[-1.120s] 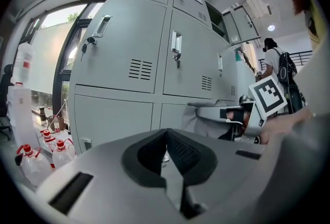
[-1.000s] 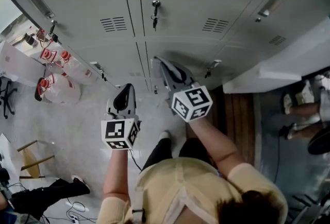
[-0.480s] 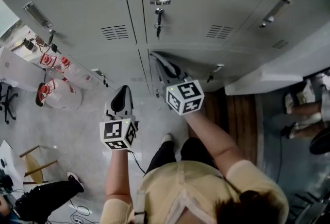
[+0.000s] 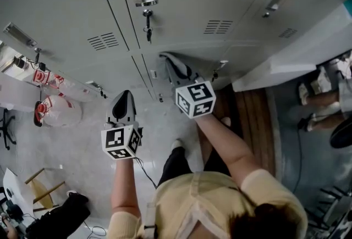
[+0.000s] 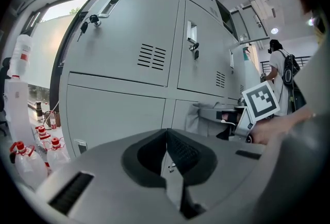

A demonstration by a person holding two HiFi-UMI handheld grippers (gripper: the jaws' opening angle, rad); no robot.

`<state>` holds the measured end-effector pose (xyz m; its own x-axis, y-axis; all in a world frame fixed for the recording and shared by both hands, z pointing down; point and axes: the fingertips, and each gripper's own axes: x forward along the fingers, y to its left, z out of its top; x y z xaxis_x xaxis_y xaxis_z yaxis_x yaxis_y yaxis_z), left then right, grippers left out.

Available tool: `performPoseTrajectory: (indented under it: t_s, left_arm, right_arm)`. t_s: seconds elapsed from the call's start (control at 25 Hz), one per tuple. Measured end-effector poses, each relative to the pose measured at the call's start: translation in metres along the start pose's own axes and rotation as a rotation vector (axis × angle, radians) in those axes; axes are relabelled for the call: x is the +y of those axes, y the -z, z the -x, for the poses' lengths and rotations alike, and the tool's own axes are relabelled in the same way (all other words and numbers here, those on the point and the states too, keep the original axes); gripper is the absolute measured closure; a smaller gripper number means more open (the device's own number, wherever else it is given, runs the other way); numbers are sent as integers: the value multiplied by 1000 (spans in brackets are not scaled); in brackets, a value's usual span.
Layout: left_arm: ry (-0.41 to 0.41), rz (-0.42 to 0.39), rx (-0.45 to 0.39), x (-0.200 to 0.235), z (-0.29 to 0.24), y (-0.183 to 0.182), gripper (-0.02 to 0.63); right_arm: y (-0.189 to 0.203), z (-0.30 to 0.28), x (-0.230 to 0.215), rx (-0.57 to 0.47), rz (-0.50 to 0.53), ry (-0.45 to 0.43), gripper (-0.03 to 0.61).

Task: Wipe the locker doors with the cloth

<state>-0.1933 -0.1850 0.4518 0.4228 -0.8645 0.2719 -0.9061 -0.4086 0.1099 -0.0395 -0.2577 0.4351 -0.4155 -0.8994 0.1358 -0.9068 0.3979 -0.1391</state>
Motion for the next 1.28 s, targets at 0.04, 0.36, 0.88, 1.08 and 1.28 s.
performPoseTrajectory:
  t_s: [0.04, 0.36, 0.88, 1.08, 1.28]
  left_arm:
    - [5, 1, 0, -4, -2, 0, 611]
    - [41, -5, -10, -34, -17, -3, 611]
    - [116, -22, -5, -68, -28, -6, 611]
    - [153, -28, -6, -84, -37, -9, 611]
    - [192, -41, 2, -104, -45, -10, 611]
  right_arm:
    - [1, 3, -6, 2, -2, 10, 563]
    - [3, 29, -52, -3, 10, 83, 563]
    - [0, 71, -121, -15, 18, 242, 563]
    - [3, 84, -142, -3, 16, 293, 563]
    - [7, 94, -157, 18, 0, 324, 563]
